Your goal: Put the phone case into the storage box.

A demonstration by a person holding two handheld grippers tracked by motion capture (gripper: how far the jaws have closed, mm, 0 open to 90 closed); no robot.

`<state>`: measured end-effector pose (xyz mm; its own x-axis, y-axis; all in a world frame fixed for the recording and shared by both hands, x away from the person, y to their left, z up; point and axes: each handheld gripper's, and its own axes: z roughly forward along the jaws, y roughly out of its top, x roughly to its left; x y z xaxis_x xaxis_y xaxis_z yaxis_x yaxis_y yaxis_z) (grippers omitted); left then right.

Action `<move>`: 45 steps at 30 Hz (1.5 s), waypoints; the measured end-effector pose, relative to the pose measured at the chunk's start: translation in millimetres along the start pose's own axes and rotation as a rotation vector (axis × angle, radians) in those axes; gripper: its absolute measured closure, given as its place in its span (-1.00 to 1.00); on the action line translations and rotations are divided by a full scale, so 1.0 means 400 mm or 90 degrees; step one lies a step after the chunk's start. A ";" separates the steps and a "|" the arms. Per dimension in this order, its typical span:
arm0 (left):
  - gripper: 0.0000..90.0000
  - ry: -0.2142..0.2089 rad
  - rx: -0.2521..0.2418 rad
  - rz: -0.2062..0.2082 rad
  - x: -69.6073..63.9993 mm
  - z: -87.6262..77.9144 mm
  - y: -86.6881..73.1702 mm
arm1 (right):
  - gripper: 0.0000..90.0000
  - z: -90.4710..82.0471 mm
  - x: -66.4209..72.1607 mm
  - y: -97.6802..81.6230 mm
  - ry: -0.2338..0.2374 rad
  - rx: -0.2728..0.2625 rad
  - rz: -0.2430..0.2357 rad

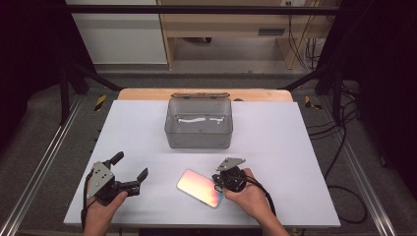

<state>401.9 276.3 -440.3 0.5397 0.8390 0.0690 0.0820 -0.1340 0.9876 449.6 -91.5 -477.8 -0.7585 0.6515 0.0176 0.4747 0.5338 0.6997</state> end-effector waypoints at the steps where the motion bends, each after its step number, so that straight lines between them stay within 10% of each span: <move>1: -0.96 0.000 0.000 0.000 0.000 0.000 0.000 | 1.00 -0.001 0.002 -0.001 0.001 0.000 0.000; 11: -0.96 0.003 0.000 0.000 0.003 -0.002 -0.001 | 0.95 -0.032 -0.002 0.002 -0.025 -0.041 0.017; 18: -0.96 -0.001 0.002 0.005 -0.001 0.001 -0.002 | -0.26 -0.081 0.015 0.002 0.001 -0.075 0.023; 23: -0.96 -0.001 0.004 0.008 -0.003 0.002 -0.002 | -0.78 -0.090 0.032 -0.019 0.023 -0.083 0.032; 45: -0.96 -0.007 0.009 0.021 -0.009 0.004 -0.003 | -0.86 -0.030 0.089 -0.026 0.067 -0.005 -0.020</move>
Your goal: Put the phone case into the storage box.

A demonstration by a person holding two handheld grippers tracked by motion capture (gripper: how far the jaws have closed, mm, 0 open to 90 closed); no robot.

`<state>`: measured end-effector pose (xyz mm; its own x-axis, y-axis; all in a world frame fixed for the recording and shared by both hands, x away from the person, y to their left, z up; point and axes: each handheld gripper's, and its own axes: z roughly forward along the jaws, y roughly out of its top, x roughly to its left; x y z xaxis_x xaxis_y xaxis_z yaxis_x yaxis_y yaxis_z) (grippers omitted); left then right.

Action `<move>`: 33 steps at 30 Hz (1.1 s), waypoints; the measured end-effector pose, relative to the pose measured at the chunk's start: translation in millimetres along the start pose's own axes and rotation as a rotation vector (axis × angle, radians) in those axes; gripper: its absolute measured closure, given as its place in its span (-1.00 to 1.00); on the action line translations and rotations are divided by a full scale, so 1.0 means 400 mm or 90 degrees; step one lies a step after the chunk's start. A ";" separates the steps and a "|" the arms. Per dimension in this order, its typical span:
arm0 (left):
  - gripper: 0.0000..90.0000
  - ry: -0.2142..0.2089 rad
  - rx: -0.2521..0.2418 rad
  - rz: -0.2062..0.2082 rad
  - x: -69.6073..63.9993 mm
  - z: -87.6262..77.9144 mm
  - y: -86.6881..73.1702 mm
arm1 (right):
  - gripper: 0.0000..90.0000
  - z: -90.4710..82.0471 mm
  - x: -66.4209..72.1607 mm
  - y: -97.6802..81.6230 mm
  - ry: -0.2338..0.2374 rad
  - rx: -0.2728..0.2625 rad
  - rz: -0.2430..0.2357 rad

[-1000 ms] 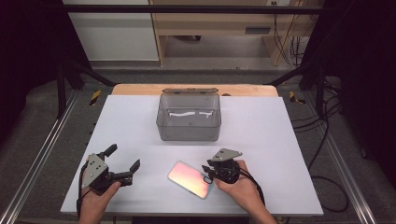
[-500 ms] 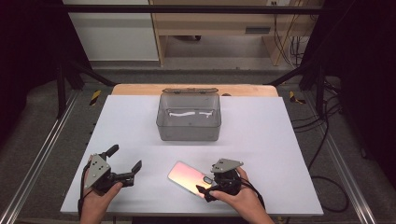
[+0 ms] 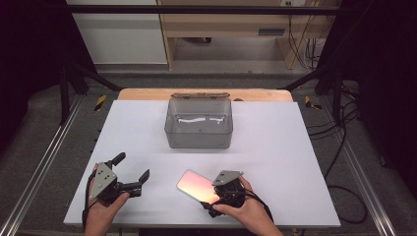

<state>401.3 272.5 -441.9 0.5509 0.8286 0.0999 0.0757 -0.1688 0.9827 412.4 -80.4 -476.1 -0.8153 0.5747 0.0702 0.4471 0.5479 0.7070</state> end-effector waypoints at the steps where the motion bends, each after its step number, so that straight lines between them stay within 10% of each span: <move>1: -0.96 0.000 0.000 0.000 0.000 0.000 0.000 | -0.86 0.003 0.000 0.000 0.000 0.002 -0.002; 33: -0.96 -0.001 0.001 0.002 -0.002 0.002 0.000 | -0.64 0.020 0.009 -0.004 -0.023 0.027 -0.039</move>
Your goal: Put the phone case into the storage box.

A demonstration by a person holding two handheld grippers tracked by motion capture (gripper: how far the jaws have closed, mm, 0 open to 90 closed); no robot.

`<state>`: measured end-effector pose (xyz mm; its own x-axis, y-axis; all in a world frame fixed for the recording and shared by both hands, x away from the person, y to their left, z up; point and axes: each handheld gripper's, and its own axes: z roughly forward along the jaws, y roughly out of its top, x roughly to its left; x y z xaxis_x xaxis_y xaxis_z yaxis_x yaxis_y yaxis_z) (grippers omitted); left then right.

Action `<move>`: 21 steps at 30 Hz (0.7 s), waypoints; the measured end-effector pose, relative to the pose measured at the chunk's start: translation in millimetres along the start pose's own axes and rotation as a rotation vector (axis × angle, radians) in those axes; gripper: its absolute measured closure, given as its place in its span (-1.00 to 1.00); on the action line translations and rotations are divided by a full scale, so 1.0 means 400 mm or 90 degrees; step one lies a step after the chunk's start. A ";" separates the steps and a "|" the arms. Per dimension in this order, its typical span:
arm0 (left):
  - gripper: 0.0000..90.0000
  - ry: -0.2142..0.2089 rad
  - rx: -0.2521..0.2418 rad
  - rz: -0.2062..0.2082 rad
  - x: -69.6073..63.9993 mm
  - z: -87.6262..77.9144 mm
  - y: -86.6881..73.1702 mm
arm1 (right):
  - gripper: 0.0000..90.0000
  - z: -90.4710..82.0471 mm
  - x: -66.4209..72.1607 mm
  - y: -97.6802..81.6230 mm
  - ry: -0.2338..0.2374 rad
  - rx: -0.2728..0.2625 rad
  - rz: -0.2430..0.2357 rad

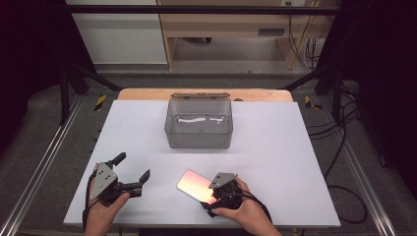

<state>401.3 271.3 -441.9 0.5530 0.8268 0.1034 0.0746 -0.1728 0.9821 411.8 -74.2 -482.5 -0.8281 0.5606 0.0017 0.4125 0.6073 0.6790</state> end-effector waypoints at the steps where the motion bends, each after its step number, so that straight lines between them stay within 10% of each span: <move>1: -0.96 0.000 0.000 0.000 0.000 0.000 0.000 | -0.64 0.000 0.000 0.000 -0.001 -0.001 0.000; 21: -0.96 0.001 0.000 0.001 0.001 -0.001 0.000 | -0.61 0.001 -0.001 0.014 0.002 0.027 -0.011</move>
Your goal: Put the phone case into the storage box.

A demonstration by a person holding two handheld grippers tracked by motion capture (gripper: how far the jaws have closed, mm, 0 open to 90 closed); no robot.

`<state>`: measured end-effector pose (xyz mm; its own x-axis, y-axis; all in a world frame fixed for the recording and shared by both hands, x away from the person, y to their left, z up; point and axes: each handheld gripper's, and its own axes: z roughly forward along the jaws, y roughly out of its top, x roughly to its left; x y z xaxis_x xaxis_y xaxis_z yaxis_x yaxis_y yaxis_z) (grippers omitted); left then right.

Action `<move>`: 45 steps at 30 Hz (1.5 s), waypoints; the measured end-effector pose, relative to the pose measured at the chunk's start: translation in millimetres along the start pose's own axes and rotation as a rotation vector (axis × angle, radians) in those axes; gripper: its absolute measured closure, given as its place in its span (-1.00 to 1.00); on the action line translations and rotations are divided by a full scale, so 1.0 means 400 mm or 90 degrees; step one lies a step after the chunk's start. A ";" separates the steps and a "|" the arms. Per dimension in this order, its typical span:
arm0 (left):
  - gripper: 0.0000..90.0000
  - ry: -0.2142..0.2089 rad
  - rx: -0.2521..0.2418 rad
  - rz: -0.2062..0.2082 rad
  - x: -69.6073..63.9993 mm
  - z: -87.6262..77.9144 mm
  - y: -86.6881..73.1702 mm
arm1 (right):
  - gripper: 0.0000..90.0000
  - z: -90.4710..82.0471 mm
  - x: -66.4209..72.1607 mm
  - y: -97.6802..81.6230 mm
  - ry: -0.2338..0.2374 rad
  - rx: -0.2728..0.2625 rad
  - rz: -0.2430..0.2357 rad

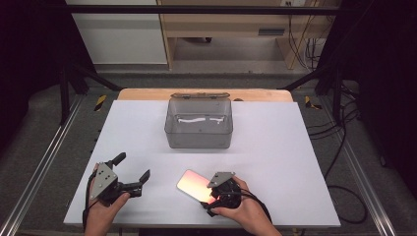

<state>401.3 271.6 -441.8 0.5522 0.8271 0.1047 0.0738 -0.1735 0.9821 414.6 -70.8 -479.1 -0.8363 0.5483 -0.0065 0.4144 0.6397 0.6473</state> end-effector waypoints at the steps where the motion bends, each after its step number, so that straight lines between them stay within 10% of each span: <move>1: -0.96 0.000 0.000 0.000 0.000 0.000 0.000 | -0.61 0.000 0.000 0.001 0.001 0.002 0.001; 22: -0.96 0.000 0.001 0.009 -0.003 -0.001 0.002 | -0.61 -0.012 -0.015 0.022 0.014 -0.006 0.030; 45: -0.95 -0.048 0.019 0.144 -0.081 0.036 0.054 | -0.61 -0.122 -0.114 0.196 0.032 0.042 0.032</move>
<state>397.1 233.4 -426.3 0.6177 0.7237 0.3078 -0.0342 -0.3663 0.9299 467.8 -72.0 -390.9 -0.8298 0.5544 0.0638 0.4777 0.6466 0.5947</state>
